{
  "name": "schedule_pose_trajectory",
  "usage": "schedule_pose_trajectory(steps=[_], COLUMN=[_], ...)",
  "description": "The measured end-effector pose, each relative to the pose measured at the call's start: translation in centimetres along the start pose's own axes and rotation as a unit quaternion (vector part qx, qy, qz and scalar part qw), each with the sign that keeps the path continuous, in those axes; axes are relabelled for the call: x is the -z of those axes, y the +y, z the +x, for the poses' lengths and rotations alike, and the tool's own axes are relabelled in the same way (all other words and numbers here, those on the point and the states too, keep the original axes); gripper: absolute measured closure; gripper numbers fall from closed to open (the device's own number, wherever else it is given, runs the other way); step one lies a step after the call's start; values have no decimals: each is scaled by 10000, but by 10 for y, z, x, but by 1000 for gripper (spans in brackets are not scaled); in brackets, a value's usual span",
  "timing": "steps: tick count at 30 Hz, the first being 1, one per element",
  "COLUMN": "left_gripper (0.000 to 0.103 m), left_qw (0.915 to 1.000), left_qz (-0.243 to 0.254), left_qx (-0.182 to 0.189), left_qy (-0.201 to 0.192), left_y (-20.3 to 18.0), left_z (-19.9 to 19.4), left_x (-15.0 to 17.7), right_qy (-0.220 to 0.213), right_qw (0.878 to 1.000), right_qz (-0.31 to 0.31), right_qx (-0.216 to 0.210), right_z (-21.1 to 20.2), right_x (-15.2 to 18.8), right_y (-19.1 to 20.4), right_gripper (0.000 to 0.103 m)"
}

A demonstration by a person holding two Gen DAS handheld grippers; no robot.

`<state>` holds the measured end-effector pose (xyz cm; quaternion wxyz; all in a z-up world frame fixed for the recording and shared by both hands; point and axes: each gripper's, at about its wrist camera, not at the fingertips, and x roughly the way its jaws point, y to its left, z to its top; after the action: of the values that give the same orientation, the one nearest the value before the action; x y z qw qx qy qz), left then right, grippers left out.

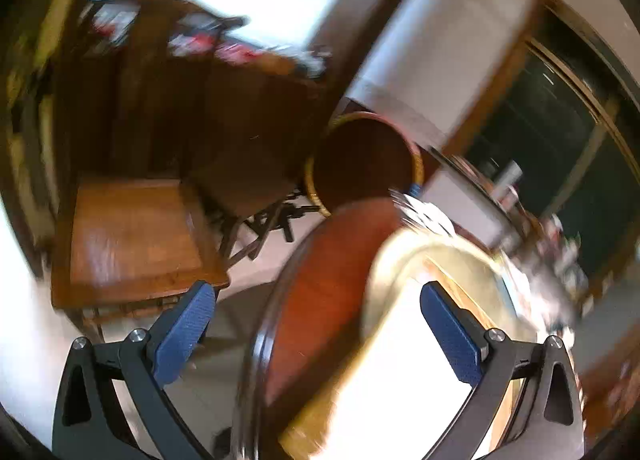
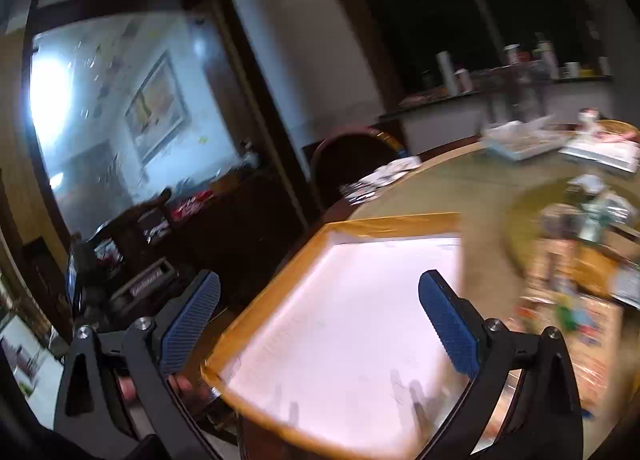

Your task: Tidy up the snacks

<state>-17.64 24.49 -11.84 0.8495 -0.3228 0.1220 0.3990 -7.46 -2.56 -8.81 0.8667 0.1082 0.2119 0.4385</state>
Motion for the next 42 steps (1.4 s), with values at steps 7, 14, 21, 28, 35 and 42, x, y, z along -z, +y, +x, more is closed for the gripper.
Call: schedule_pose_trajectory(steps=[7, 14, 21, 28, 35, 42], left_gripper=[0, 1, 1, 1, 0, 1], left_qw=[9709, 9442, 9451, 9331, 9180, 9161], left_qz=[1643, 2446, 2674, 3153, 3507, 3522], left_qx=[1542, 1780, 1396, 1161, 1080, 1139], left_qy=[807, 1305, 1254, 1281, 1504, 1540], left_y=[-98, -151, -177, -197, -209, -209], left_z=[-73, -120, -140, -130, -119, -123], left_x=[62, 110, 107, 140, 164, 168], right_qy=[-280, -629, -694, 346, 727, 758], right_qw=[9947, 9788, 9550, 9695, 9664, 9681], right_qz=[938, 1922, 2838, 1501, 1063, 1041], right_qx=[329, -323, -512, 1904, 2222, 2151], right_z=[-113, -150, -145, -147, -159, -163], right_x=[-2, 18, 28, 17, 28, 26], right_y=[-81, -111, -149, -147, -142, -134], right_gripper=[3, 3, 3, 3, 3, 3])
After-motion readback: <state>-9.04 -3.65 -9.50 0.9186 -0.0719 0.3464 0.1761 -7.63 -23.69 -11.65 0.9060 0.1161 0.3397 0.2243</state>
